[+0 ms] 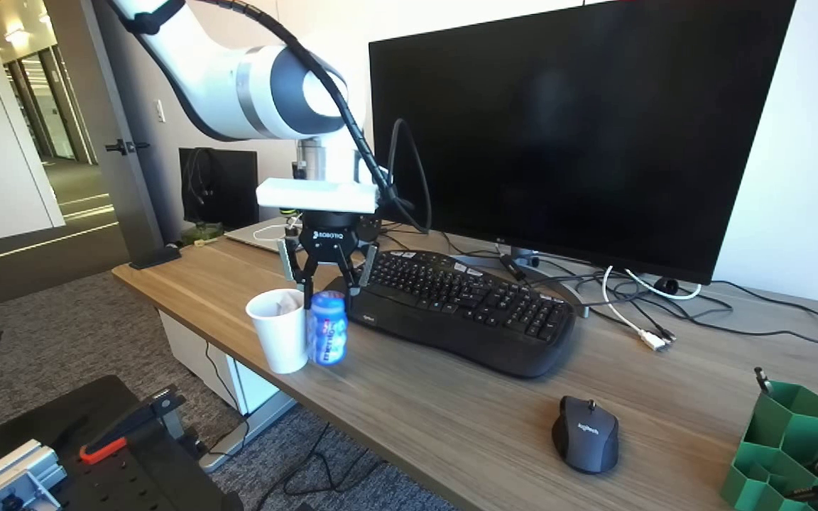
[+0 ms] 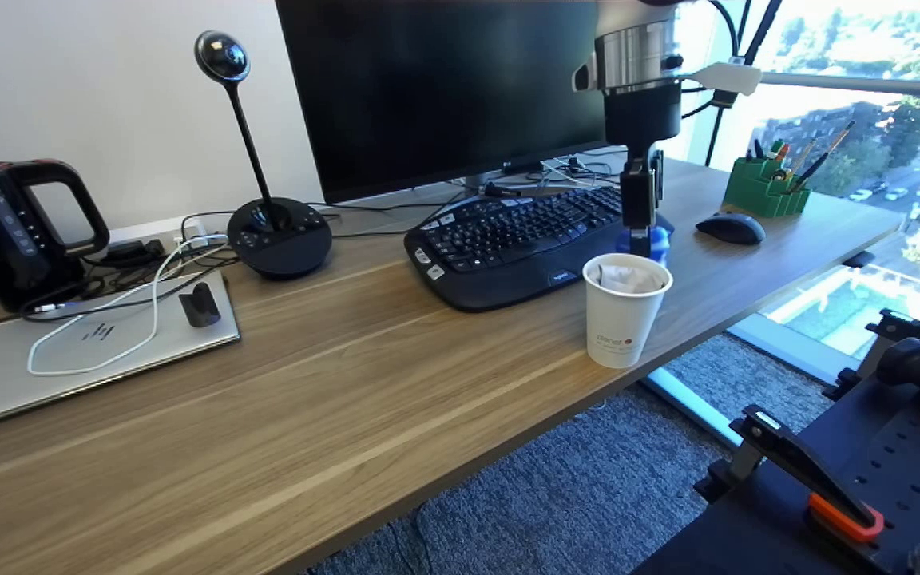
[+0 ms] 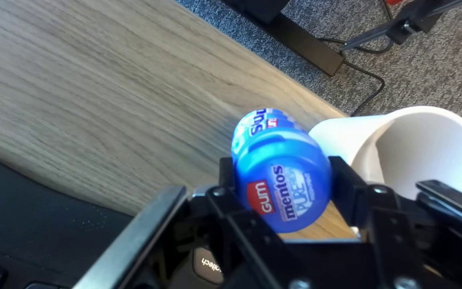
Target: Move the bottle to the left
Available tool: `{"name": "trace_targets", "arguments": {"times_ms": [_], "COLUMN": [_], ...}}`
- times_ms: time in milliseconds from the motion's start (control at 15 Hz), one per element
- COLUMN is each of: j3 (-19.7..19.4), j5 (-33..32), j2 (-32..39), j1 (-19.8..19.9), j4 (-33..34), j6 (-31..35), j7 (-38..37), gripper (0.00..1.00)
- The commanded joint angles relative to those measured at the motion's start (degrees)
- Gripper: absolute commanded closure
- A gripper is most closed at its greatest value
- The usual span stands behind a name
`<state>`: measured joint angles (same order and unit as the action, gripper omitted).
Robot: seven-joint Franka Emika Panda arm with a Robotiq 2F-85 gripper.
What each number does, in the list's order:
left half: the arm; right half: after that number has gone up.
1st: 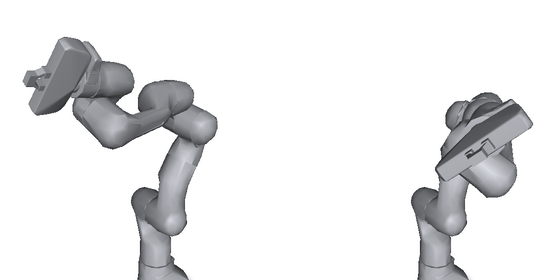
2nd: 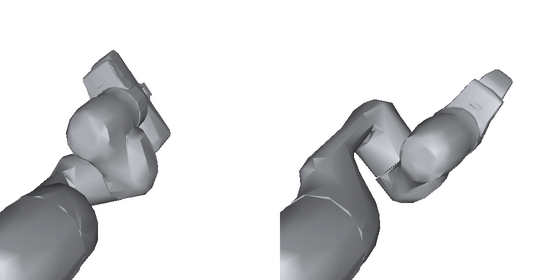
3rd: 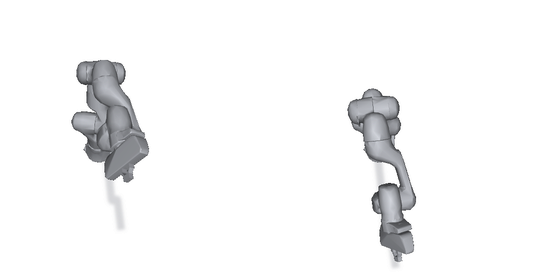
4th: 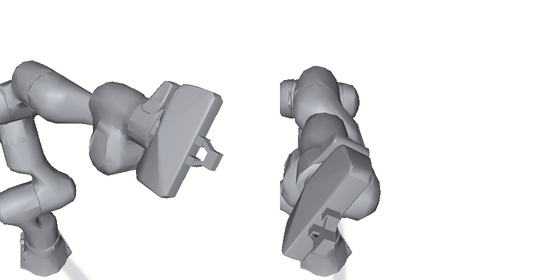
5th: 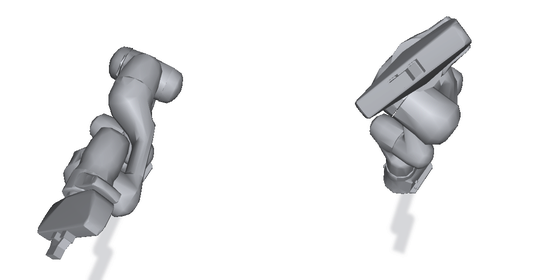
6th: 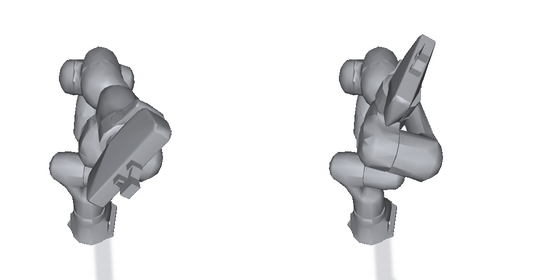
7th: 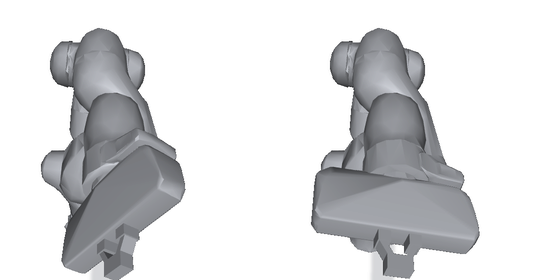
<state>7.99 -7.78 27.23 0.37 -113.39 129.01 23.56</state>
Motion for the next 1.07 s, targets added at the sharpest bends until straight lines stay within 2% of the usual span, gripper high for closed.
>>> {"name": "trace_targets", "arguments": {"times_ms": [0, 1000], "j3": [0.3, -3.8], "j5": [0.7, -2.9], "j2": [-2.2, -1.6], "j1": [-0.4, -1.2], "j4": [-1.1, -2.4], "j6": [-1.5, 7.1], "j7": [1.5, -6.1], "gripper": [0.66, 0.66]}}
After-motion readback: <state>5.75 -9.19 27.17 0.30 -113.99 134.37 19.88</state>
